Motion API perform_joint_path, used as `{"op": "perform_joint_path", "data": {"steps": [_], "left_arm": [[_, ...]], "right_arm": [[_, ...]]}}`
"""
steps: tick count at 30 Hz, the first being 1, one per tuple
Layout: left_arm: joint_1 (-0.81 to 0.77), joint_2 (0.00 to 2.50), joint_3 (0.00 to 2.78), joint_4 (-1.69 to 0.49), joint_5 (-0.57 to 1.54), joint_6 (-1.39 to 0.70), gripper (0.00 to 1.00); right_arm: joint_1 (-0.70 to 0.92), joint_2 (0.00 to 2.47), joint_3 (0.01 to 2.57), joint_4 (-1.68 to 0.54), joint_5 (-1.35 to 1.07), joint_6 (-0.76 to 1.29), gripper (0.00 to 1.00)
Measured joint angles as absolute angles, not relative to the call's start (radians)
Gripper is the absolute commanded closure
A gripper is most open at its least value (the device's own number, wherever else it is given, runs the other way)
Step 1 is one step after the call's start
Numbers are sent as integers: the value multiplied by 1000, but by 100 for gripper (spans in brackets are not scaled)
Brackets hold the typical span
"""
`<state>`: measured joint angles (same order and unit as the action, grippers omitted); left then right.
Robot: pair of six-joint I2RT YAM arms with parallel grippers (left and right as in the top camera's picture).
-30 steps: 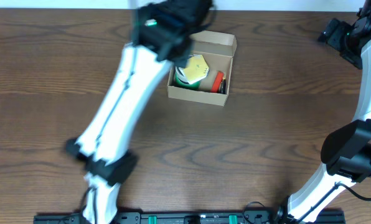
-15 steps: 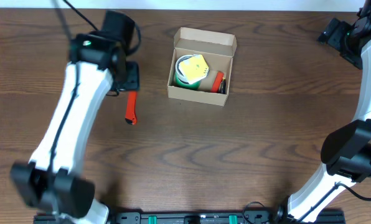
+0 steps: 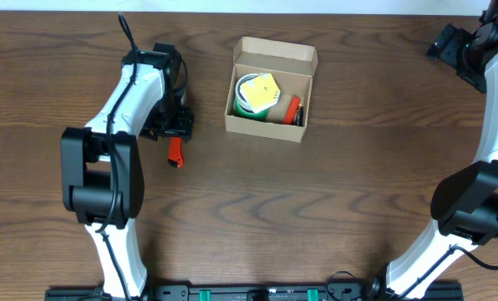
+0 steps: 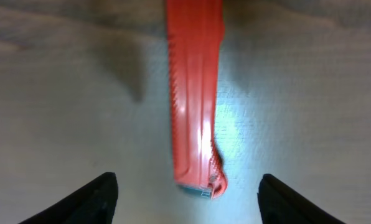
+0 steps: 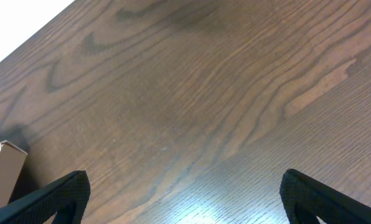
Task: Pack container
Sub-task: 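Move the left gripper to the red box cutter and grasp it, then lift the red box cutter and carry it toward the box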
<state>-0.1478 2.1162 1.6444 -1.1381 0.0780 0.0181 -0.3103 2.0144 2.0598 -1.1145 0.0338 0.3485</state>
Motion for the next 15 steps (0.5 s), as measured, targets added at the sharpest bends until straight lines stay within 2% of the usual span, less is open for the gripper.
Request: {"op": "perform_joint_path", "data": {"steps": [6,15], "left_arm": [[-145,2155,1644,-1091,123,33,18],[-145,2206,1644,-1047,138,34,18]], "right_arm": [[-310,2014,2060,-1114,34,348,1],[-310,2014,2060,-1115,34,348,1]]}}
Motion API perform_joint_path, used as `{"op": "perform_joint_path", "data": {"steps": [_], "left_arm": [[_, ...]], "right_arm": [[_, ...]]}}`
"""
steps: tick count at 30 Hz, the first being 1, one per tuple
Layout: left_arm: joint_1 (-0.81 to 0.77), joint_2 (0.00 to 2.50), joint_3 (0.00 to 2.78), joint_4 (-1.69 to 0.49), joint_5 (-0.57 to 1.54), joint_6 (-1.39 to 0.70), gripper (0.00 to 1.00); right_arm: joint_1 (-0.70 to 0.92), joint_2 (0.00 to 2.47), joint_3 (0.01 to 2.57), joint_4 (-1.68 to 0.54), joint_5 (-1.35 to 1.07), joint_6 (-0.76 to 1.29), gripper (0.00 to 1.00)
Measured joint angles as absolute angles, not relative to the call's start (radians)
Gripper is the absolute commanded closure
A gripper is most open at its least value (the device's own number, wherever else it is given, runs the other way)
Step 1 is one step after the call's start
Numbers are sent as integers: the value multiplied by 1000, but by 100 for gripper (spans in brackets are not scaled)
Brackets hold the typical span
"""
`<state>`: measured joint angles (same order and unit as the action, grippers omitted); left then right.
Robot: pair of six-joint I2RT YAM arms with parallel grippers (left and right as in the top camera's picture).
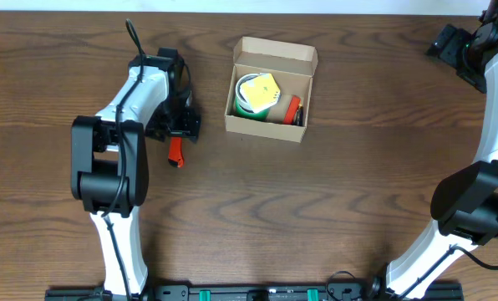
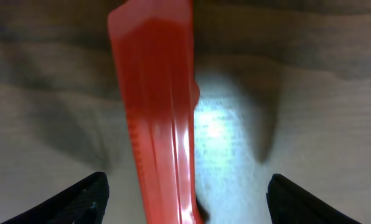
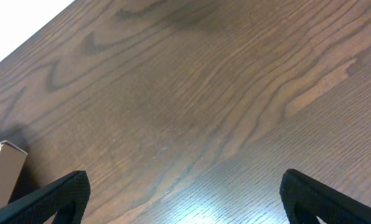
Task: Pack container
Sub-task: 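Lift the red box cutter and carry it toward the box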
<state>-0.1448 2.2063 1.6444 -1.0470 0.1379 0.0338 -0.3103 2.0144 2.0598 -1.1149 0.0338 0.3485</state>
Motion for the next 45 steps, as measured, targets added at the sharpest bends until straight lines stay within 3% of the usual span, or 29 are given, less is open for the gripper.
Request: {"op": "perform_joint_path", "data": {"steps": [6,13,15,30,40,45], "left_arm": [[-145,2217,1645,-1039,139,30,27],[-141,2228,1652,-1042,124,22,82],[-138,2228,1654,-1044,127,19,93],[-139,2249,1716,-1210,150,-30,94],[-139,2236,2097,-1438,151,-55,94],[-154,2200,2277,-1516,150,31,94]], "right_arm": [[-310,2014,2060,-1115,34,348,1],[-310,2014,2060,-1114,34,348,1],[-310,2014,2060,-1114,33,348,1],[-310,2014,2060,-1115,33,348,1],[-310,2014,2060,-1114,34,348,1],[-310,2014,2060,-1114,34,348,1]]}}
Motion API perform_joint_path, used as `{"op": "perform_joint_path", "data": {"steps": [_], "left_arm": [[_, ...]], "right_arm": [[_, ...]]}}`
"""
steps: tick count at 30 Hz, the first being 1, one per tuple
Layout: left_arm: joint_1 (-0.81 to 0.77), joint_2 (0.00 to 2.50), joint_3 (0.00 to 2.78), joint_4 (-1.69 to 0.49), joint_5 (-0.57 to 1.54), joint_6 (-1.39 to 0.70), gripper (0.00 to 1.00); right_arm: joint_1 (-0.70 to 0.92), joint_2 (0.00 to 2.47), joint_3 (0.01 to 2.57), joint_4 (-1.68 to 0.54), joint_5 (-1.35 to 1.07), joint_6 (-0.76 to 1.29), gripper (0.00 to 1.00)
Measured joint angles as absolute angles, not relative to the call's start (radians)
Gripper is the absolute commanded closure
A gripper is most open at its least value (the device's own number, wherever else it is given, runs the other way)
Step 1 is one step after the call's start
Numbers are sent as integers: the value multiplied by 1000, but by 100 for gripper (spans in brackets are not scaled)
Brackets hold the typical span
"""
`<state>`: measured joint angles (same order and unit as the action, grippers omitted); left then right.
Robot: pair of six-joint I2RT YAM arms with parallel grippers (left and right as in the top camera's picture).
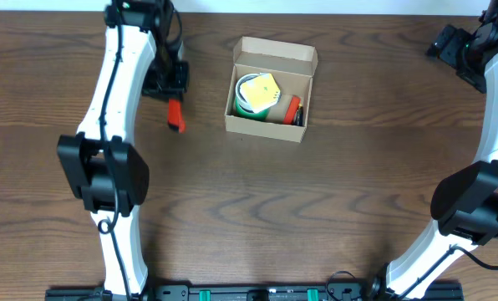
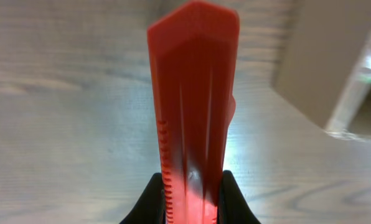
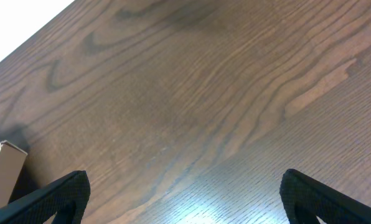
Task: Pack container
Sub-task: 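Lift the red box cutter and carry it toward the box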
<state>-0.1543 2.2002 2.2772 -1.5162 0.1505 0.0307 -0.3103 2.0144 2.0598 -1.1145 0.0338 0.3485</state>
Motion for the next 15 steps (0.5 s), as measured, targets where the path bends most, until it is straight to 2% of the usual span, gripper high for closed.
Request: {"op": "perform_joint_path", "data": {"steps": [5,15], "left_arm": [[-220,2162,2381,-1541,146,221,94],[-406,2154,2389,-1447,54,622,94]], "right_arm": [[-310,2014,2060,-1114,34,348,1],[-310,2014,2060,-1115,34,348,1]]}}
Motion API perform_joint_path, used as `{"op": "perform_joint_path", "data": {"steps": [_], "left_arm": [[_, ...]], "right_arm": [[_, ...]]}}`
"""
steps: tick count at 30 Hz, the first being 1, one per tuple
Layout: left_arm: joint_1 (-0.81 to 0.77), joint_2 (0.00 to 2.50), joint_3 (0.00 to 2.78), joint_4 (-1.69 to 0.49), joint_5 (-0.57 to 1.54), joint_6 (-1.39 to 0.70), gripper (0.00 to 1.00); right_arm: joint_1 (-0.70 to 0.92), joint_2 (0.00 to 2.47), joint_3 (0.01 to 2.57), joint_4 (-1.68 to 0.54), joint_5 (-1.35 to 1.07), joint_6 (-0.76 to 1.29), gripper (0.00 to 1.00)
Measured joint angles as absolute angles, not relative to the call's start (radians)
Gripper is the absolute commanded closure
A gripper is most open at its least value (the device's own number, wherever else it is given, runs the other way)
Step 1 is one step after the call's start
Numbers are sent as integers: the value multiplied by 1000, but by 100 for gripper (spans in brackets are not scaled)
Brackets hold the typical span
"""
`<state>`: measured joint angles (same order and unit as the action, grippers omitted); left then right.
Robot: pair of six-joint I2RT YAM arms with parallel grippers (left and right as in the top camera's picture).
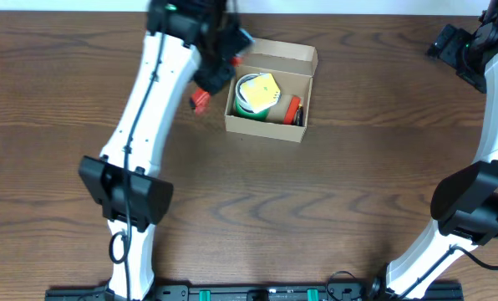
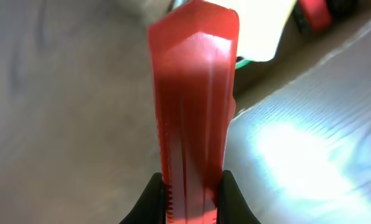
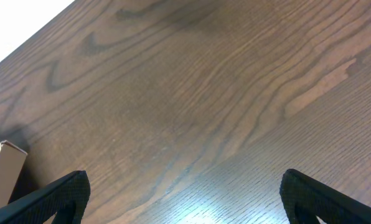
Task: Pack container
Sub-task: 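Lift the red box cutter and carry it toward the box, then lower the red box cutter into the box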
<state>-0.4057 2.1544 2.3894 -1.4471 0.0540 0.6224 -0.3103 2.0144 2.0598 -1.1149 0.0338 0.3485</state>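
My left gripper [image 2: 190, 202] is shut on a long red ribbed plastic tool [image 2: 193, 99], which fills the left wrist view. In the overhead view the red tool [image 1: 201, 100] hangs tilted just left of an open cardboard box [image 1: 271, 53] at the table's back middle. The box holds a green-and-white roll with a yellow top [image 1: 255, 90] and a small red item [image 1: 293, 108]. My right gripper [image 3: 185, 199] stands open over bare wood at the far right back corner, far from the box.
Dark wooden table [image 1: 316, 209] all round. My left arm [image 1: 153, 92] reaches from the front left up to the box's left side. The box corner [image 3: 2, 155] shows at the left edge of the right wrist view.
My left gripper, still shut on the red tool, has moved right from the table's back left to the left wall of the box. The tool now hangs tilted. The right arm is unchanged.
The red tool lay on the table left of the box with my left gripper open above it, then open close round it. Later the gripper was shut on it and held it off the table at the back left. Now it is beside the box.
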Motion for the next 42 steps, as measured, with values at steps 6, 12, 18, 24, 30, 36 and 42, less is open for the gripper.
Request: {"op": "perform_joint_path", "data": {"steps": [6,12,18,24,30,36,42], "left_arm": [[-529,2154,2389,-1364,37,858,94],[-605,2154,2389,-1324,38,1034,94],[-607,2166,2389,-1323,37,1102,94],[-606,2241,2389,-1322,38,1180,94],[-606,2319,2389,-1322,38,1209,94],[-604,2349,2389,-1322,38,1225,94],[-595,2353,2389,-1322,38,1241,94]], "right_arm": [[-310,2014,2060,-1114,34,348,1],[-310,2014,2060,-1115,34,348,1],[-310,2014,2060,-1115,34,348,1],[-310,2014,2060,-1114,34,348,1],[-310,2014,2060,-1114,34,348,1],[-310,2014,2060,-1115,34,348,1],[-310,2014,2060,-1115,33,348,1]]}}
